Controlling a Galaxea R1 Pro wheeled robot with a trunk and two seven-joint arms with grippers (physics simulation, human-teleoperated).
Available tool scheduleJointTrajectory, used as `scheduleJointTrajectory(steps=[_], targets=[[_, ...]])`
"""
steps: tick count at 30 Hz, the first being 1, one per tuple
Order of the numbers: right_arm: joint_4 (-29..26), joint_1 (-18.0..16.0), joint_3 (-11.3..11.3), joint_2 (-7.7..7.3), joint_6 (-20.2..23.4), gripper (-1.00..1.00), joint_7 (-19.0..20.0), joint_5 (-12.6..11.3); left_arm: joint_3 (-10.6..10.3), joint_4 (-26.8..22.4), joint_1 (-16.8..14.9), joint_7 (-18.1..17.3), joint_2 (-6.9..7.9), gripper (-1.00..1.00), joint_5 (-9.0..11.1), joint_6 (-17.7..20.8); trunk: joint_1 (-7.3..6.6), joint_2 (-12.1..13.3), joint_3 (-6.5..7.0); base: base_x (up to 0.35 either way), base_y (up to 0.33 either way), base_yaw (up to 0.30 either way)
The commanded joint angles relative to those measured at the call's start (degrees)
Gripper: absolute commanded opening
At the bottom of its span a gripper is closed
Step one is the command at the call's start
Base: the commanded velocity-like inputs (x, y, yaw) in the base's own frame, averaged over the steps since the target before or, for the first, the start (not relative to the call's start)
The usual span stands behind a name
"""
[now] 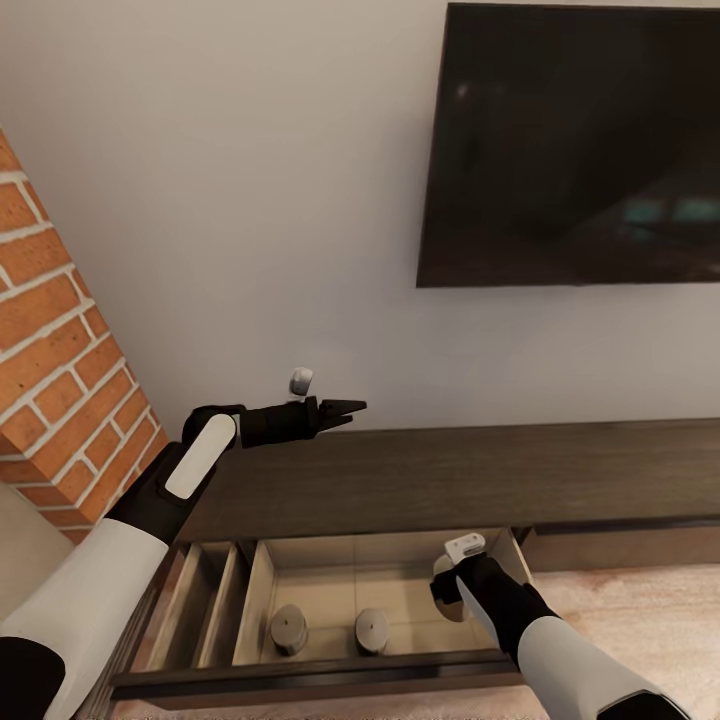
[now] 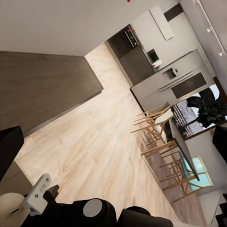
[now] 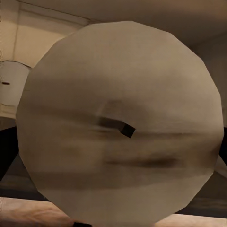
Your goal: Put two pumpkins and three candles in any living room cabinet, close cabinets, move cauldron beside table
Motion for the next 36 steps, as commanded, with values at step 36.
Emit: scheduleJointTrajectory(steps=[36], targets=[[2.9,-1.41,-4.76,1.53,-0.01,-1.0,-0.61,0.33,0.09,-0.08,0.0,0.0,-0.61,1.0,0.1,0.0,0.0,0.0,-3.38,0.059,0.0,0.0]])
